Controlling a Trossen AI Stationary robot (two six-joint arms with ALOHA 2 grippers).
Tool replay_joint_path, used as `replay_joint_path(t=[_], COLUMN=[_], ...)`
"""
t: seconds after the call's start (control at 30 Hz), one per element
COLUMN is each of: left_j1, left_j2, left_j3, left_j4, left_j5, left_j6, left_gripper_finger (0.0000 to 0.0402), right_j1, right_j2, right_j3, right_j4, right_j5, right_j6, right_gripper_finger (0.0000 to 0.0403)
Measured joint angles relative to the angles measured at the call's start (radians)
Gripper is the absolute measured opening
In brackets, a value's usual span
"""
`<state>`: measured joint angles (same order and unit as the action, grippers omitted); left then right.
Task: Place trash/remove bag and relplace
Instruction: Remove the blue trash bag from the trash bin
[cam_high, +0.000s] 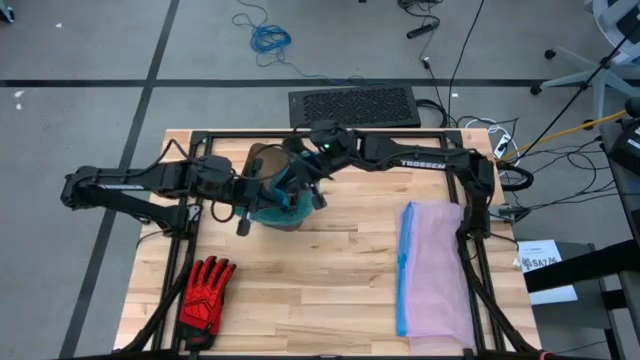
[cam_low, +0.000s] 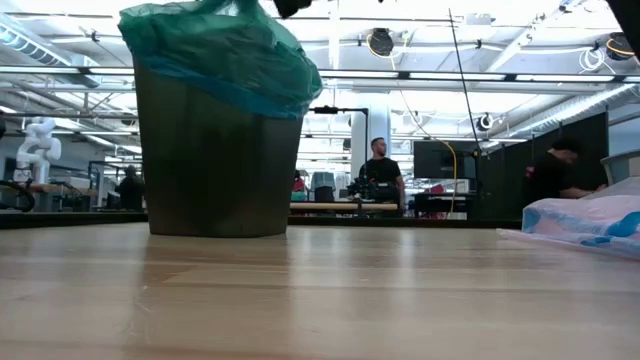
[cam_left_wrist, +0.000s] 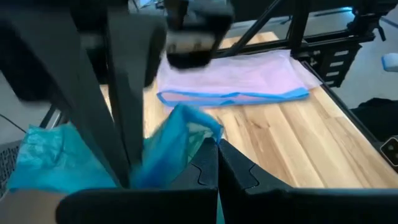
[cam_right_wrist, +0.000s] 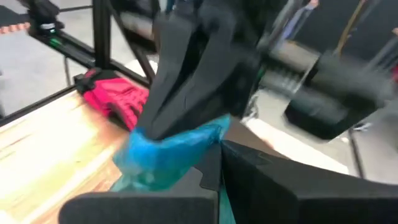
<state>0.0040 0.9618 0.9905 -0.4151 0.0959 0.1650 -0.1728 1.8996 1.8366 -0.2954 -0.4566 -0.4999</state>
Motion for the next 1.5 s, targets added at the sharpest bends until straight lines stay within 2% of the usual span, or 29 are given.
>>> replay_joint_path(t=[0.27,0.53,0.67,0.8,0.93,1.07,1.13,1.2,1.37,1.43,1.5], left_j1=[0.000,0.000,0.000,0.000,0.000,0.000,0.000,0.000,0.000,0.000,0.000], left_j2=[-0.017,-0.066,-0.106,-0.145,-0.168,-0.172,-0.172,-0.171,-0.159,-0.159,-0.159], left_j3=[0.000,0.000,0.000,0.000,0.000,0.000,0.000,0.000,0.000,0.000,0.000], left_j4=[-0.023,-0.020,-0.018,-0.018,-0.019,-0.030,-0.041,-0.042,-0.043,-0.044,-0.044], left_j5=[-0.008,-0.090,-0.149,-0.188,-0.188,-0.187,-0.186,-0.184,-0.183,-0.183,-0.183], left_j6=[-0.002,-0.004,-0.028,-0.031,-0.053,-0.055,-0.055,-0.055,-0.055,-0.055,-0.055], left_gripper_finger=[0.0000,0.0000,0.0000,0.0000,0.0000,0.0000,0.0000,0.0000,0.0000,0.0000,0.0000], right_j1=[0.038,0.102,0.126,0.135,0.110,0.021,-0.039,-0.106,-0.249,-0.279,-0.287], right_j2=[-0.098,-0.130,-0.115,-0.113,-0.114,-0.115,-0.115,-0.115,-0.072,-0.047,-0.026], right_j3=[0.000,0.001,0.001,0.000,0.000,0.000,0.000,0.000,0.000,0.000,0.000], right_j4=[-0.055,-0.185,-0.234,-0.244,-0.229,-0.236,-0.239,-0.242,-0.258,-0.263,-0.261], right_j5=[0.164,0.382,0.551,0.727,0.772,0.720,0.592,0.416,-0.018,-0.110,-0.126], right_j6=[-0.014,0.032,0.105,0.067,-0.010,-0.044,-0.046,-0.039,0.048,0.071,0.071], right_gripper_finger=[0.0000,0.0000,0.0003,0.0032,0.0089,0.0154,0.0180,0.0197,0.0204,0.0202,0.0199])
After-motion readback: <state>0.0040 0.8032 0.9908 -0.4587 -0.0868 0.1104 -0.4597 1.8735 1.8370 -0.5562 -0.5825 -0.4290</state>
